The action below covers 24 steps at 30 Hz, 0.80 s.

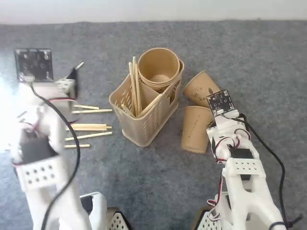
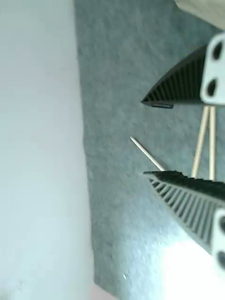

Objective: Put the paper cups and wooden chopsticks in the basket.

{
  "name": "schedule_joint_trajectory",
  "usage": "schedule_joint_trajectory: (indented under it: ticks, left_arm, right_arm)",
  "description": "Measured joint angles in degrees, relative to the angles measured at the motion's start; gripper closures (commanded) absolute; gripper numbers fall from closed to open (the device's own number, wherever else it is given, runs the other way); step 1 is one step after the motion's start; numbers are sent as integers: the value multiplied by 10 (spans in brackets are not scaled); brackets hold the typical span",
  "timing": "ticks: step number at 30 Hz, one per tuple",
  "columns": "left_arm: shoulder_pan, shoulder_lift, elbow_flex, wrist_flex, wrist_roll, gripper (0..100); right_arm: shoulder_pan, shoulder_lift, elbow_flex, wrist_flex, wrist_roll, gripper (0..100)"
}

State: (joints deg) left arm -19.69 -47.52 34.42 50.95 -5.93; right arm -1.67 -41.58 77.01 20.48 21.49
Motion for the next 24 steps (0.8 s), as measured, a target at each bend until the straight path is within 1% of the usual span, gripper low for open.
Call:
schedule_joint_trajectory:
  ticks: [3, 6, 7, 9, 11, 15, 24]
  left_arm:
    - [-40, 58, -45, 48, -108, 793]
    - [-51, 121, -94, 94, -219, 793]
    - [-52, 144, -111, 104, -249, 793]
    - [-54, 195, -149, 118, -285, 793]
    - [-55, 251, -193, 130, -304, 793]
    - [-55, 388, -308, 163, -313, 793]
    - [-72, 745, -663, 248, -313, 793]
  right_arm:
    - [0, 0, 0, 0, 0, 707]
    - [0, 0, 2, 0, 0, 707]
    - [0, 0, 3, 0, 0, 707]
    - [-1, 0, 8, -1, 0, 707]
    - [-2, 1, 9, -1, 0, 707]
    - [-3, 1, 9, -1, 0, 707]
    - [-3, 1, 9, -4, 0, 707]
